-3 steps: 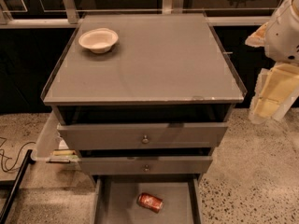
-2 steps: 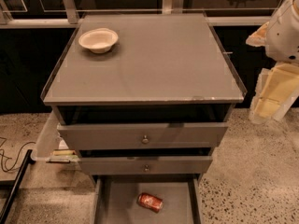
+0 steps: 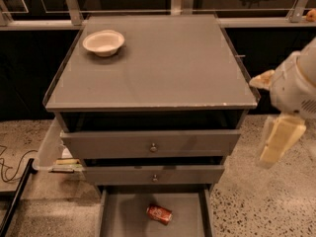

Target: Pick coke can from bottom drawer and place on counter

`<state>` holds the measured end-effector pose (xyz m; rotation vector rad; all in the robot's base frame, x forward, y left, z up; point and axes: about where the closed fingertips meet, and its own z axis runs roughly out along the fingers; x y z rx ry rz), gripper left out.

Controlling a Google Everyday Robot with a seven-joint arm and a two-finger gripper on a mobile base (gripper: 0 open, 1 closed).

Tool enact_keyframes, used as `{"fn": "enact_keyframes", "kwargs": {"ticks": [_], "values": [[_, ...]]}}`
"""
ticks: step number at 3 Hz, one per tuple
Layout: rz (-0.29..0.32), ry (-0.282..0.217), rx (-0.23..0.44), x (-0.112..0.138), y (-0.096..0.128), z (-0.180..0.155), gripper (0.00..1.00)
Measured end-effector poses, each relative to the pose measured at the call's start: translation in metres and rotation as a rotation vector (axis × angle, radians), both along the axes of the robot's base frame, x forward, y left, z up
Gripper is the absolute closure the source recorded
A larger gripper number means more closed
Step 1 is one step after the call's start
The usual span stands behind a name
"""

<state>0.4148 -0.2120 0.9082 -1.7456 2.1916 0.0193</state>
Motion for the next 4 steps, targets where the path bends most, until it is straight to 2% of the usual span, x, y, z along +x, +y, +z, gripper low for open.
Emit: {"fn": "enact_keyframes", "kwargs": {"ticks": [2,3,4], "values": [[0.045,-0.019,0.197,-0.043,0.014,-0.125,0.0],[0.037,-0.057,0.194,-0.041,0.011,-0.137,0.0],[0.037,-0.057,0.194,-0.04,0.012,-0.136,0.0]]}}
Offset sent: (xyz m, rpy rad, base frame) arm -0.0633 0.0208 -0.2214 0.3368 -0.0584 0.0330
